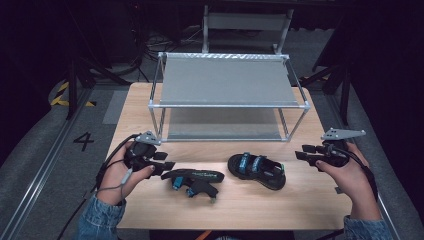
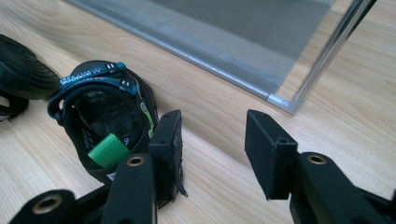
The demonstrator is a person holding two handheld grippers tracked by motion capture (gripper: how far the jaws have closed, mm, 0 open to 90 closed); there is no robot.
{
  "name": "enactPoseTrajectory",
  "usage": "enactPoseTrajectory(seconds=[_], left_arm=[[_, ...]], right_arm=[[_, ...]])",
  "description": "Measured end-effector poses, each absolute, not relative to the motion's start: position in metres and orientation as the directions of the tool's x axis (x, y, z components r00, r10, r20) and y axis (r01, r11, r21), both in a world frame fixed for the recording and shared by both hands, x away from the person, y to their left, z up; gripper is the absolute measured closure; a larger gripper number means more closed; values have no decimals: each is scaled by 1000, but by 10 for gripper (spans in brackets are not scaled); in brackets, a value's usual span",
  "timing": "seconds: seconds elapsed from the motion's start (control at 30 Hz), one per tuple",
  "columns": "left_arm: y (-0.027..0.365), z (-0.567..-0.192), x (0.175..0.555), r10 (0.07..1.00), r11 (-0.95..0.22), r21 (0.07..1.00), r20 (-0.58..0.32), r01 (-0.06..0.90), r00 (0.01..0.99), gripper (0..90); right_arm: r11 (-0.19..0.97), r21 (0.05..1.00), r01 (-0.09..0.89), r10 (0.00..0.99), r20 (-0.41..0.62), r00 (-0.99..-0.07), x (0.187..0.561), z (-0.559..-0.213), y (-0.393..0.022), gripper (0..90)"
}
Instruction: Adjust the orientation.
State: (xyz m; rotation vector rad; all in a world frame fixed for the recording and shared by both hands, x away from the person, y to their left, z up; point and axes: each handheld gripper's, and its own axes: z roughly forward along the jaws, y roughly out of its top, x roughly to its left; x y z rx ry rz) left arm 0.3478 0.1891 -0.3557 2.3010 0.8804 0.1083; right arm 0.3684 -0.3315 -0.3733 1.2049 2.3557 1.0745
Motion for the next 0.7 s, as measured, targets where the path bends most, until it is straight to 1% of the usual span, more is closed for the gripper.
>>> enactPoseTrajectory(seconds=[0.03, 0.1, 0.13, 0.17, 0.2, 0.47, 0.7], left_arm=[[185, -357, 348, 602, -566, 613, -149, 551, 784, 584], [180, -358, 348, 587, -576, 613, -150, 541, 795, 656], [175, -359, 348, 566, -588, 617, -150, 524, 811, 670], [175, -359, 348, 566, -588, 617, -150, 524, 811, 685], [171, -360, 348, 556, -591, 618, -155, 519, 817, 685], [153, -370, 349, 506, -626, 595, -183, 505, 843, 775], [141, -375, 347, 447, -646, 592, -219, 482, 868, 871]], right_arm=[[377, 724, 577, 790, 74, -609, 368, -374, -331, 575], [379, 722, 580, 791, 72, -607, 368, -374, -331, 574], [378, 720, 582, 792, 74, -606, 368, -376, -331, 572], [378, 720, 582, 792, 74, -606, 368, -376, -331, 572], [380, 718, 583, 790, 76, -609, 368, -376, -330, 572], [387, 710, 588, 792, 70, -606, 367, -378, -330, 568], [399, 710, 580, 787, 60, -614, 365, -379, -329, 566]])
